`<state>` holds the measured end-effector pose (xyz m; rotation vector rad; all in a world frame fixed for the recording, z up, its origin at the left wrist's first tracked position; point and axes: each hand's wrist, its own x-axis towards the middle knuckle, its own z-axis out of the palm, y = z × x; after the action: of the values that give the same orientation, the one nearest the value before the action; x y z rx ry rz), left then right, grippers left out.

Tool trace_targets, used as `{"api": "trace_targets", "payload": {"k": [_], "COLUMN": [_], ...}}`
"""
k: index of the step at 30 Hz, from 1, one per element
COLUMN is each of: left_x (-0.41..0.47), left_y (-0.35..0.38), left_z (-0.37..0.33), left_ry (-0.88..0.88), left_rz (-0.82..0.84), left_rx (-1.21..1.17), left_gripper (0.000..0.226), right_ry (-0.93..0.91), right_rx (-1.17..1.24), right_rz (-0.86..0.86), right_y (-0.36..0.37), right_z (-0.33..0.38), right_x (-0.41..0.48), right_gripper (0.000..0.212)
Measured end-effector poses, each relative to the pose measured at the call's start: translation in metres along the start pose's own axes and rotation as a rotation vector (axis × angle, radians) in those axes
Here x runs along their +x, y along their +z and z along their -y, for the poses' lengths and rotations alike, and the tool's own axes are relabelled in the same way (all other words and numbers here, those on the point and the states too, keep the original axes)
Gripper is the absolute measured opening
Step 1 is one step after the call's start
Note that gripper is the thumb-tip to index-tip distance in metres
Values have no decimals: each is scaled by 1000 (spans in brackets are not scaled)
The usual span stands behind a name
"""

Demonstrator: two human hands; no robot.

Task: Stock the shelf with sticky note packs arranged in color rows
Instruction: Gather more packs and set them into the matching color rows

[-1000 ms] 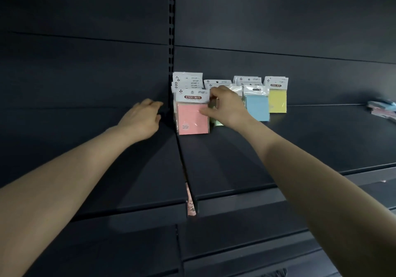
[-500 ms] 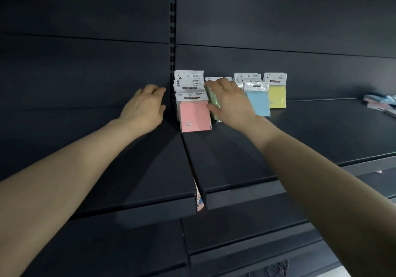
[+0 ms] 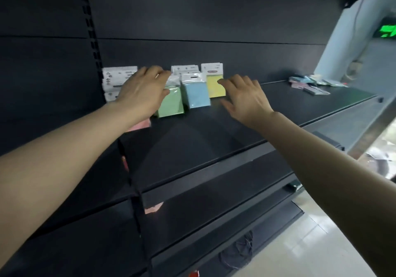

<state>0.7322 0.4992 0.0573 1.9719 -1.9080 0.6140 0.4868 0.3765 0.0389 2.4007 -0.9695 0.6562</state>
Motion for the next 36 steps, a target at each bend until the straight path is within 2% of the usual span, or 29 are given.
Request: {"api": "trace_targets", "payload": {"k": [12,22,28,36], "left_x": [116,208,275,371], "left_y": [58,124,161,222], "left_z": [-199,-369,-418,-442], "left_ry": [207,308,318,313], "left_rz": [32,85,136,230], "left_rx": [-118,-100,-83,-73], "left_gripper": [52,53,50,48], "right_ry": [201,310,359,375], "right_rx": [-111,-136,-95,-54], "right_rz": [142,184,187,194], "right_y": [-7,11,48,112], "right_z": [-202,-379,-458,-542], "right_x": [-98,-163,-160,-120], "right_gripper": [62,54,53,50]}}
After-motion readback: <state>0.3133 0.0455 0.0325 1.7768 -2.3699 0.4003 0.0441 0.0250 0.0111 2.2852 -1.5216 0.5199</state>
